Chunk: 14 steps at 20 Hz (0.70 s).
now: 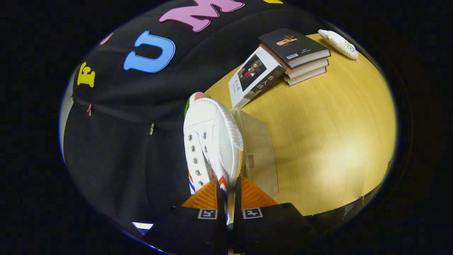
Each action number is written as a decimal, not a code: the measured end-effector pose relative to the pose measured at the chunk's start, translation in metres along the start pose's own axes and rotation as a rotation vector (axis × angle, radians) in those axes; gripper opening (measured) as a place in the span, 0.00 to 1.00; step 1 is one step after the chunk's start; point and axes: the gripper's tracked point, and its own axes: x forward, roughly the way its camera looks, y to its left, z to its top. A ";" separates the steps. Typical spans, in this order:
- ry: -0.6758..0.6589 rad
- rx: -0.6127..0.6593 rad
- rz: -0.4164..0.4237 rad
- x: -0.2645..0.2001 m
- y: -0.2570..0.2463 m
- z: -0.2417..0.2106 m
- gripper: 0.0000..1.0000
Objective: Open the storage box then place both shoes into the box .Put the left shoe in first, then the right shoe, with the right side of both shoes facing outward in a uniform manner.
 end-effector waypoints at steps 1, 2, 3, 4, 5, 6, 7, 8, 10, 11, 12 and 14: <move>0.000 0.000 -0.021 0.010 0.000 -0.002 0.11; 0.003 0.002 -0.043 0.019 0.001 -0.006 0.11; 0.009 0.001 -0.062 0.027 0.000 -0.009 0.11; 0.019 0.002 -0.078 0.033 -0.001 -0.013 0.11; 0.026 0.003 -0.098 0.039 -0.004 -0.016 0.11; 0.032 0.008 -0.124 0.044 -0.009 -0.018 0.11; 0.029 0.019 -0.146 0.048 -0.014 -0.017 0.11; 0.031 0.036 -0.164 0.052 -0.016 -0.018 0.11; 0.033 0.036 -0.175 0.056 -0.015 -0.016 0.11; 0.036 0.035 -0.182 0.059 -0.015 -0.016 0.11; 0.042 0.034 -0.192 0.060 -0.017 -0.017 0.11; 0.043 0.024 -0.201 0.061 -0.016 -0.019 0.12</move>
